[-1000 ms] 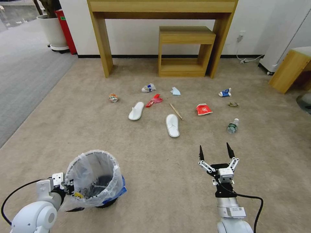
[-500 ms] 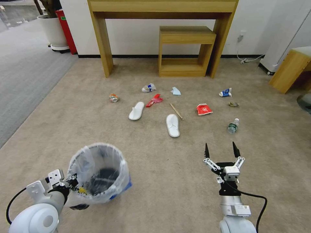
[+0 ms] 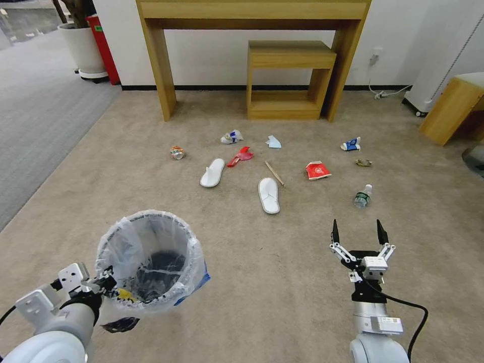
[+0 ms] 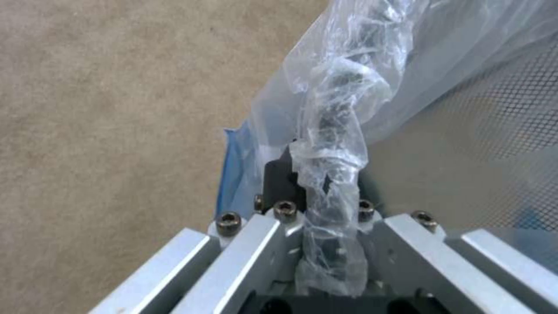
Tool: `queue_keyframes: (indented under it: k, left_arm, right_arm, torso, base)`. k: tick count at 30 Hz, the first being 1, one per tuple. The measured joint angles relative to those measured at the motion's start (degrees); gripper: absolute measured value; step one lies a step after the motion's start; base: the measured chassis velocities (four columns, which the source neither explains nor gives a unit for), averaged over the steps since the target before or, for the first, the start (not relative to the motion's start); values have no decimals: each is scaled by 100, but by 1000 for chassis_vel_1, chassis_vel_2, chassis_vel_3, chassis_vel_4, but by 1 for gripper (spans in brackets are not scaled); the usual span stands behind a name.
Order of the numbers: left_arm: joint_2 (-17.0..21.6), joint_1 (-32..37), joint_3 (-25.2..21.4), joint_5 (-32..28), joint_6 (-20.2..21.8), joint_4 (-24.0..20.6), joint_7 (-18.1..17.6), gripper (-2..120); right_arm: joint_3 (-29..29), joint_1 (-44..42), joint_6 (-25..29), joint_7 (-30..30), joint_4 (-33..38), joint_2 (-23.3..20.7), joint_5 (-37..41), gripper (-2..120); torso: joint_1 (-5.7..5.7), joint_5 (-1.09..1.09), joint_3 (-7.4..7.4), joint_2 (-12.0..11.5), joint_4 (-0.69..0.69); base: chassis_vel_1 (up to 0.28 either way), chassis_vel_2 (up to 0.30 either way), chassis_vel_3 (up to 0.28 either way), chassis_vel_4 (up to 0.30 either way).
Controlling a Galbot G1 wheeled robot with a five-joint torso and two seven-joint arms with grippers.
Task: Pick up the trash bin and place the garbage on the floor into it.
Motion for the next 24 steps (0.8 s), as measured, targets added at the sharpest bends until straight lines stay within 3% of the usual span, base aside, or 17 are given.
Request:
queue_keyframes:
  k: [24]
  left_arm:
    - [-90,-55,-251,-19,-101,-21,46,1]
  right_arm:
    - [58,119,159,-26,-174,39,-44,100]
  torso:
    - [-1,0,0,1,0]
  base:
    - [4,19,-3,-19]
